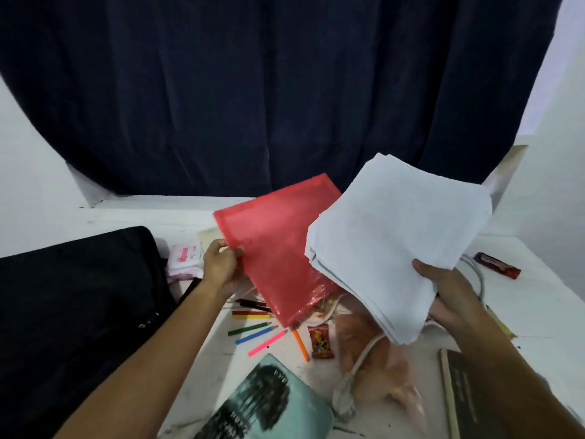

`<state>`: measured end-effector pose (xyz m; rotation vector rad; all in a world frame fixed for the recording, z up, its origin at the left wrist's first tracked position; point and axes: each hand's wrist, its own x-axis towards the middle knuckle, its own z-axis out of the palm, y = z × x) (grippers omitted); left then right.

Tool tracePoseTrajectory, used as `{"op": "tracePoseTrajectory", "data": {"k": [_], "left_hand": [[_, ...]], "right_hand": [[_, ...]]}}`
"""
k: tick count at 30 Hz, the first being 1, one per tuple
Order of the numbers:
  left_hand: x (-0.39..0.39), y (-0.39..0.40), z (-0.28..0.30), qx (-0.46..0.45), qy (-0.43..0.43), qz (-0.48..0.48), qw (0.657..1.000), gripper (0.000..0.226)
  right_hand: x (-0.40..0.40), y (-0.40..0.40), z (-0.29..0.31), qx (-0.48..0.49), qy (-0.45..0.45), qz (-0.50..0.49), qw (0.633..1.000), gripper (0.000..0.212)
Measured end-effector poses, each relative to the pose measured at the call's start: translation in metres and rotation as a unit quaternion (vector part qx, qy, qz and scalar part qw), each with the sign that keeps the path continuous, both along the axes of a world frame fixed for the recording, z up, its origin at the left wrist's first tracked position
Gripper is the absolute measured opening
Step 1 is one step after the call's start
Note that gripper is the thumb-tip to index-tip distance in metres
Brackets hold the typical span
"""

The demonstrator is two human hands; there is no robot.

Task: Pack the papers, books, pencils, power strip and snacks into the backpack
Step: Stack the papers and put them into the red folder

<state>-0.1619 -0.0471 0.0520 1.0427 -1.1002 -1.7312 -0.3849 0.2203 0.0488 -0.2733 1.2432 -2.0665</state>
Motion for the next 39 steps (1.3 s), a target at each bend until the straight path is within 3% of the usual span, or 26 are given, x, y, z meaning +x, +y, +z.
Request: {"op": "tracePoseTrajectory", "data": {"k": [4,7,9,11,12,13,15,17,18,20,22,24,26,29,32,35,37,39], "left_hand": [[0.035,0.027,-0.029,0.047,0.019,0.022,0.998,0.028],[0.064,0.053,-0.049,0.025,-0.063,0.018,0.998,0.017],[0.083,0.067,-0.053,-0.056,-0.171,0.097,0.979,0.041],[0.097,0.072,-0.049,-0.166,-0.312,0.19,0.916,0.086],[0.1,0.074,-0.045,-0.218,-0.358,0.204,0.885,0.09],[0.099,0.076,-0.04,-0.276,-0.385,0.184,0.861,0.082],[0.087,0.084,-0.031,-0.358,-0.386,0.058,0.848,0.055],[0.061,0.102,-0.027,-0.37,-0.402,-0.086,0.833,0.038],[0.043,0.11,-0.027,-0.374,-0.424,-0.128,0.815,0.039],[0.006,0.123,-0.031,-0.365,-0.471,-0.166,0.786,0.064],[-0.019,0.124,-0.04,-0.311,-0.507,-0.172,0.785,0.092],[-0.035,0.121,-0.042,-0.259,-0.524,-0.153,0.797,0.096],[-0.043,0.118,-0.039,-0.275,-0.525,-0.106,0.799,0.069],[-0.049,0.115,-0.027,-0.344,-0.435,-0.113,0.824,0.016],[-0.053,0.115,-0.013,-0.388,-0.321,-0.259,0.824,0.014],[-0.053,0.126,-0.016,-0.382,-0.288,-0.406,0.779,0.03],[-0.051,0.131,-0.032,-0.385,-0.326,-0.41,0.759,0.043],[-0.048,0.135,-0.047,-0.432,-0.415,-0.388,0.7,0.048]], "right_hand": [[0.011,-0.016,0.004,0.011,0.0,0.024,1.0,0.038],[0.022,-0.027,0.004,0.019,-0.013,0.063,0.998,0.028],[0.027,-0.033,0.003,0.028,-0.011,0.075,0.997,0.029],[0.029,-0.037,0.002,0.032,-0.007,0.083,0.996,0.026],[0.029,-0.038,0.001,0.027,-0.008,0.086,0.996,0.024],[0.028,-0.039,0.001,0.021,-0.011,0.086,0.996,0.024],[0.025,-0.038,0.0,0.001,-0.016,0.09,0.996,0.026],[0.021,-0.033,0.004,-0.019,-0.025,0.09,0.995,0.026],[0.019,-0.03,0.008,-0.027,-0.03,0.088,0.995,0.027],[0.011,-0.02,0.016,-0.039,-0.043,0.081,0.995,0.036],[0.005,-0.009,0.025,-0.046,-0.051,0.07,0.995,0.043],[-0.002,0.004,0.032,-0.057,-0.058,0.067,0.994,0.06],[-0.006,0.015,0.036,-0.052,-0.059,0.066,0.995,0.075],[-0.013,0.025,0.037,-0.042,-0.055,0.05,0.996,0.037],[-0.014,0.019,0.035,-0.007,-0.021,0.05,0.999,0.036],[-0.009,0.001,0.031,0.041,0.039,0.058,0.997,0.04],[-0.008,-0.01,0.028,0.108,0.085,0.047,0.989,0.036],[-0.013,-0.013,0.019,0.187,0.137,0.036,0.972,0.035]]}}
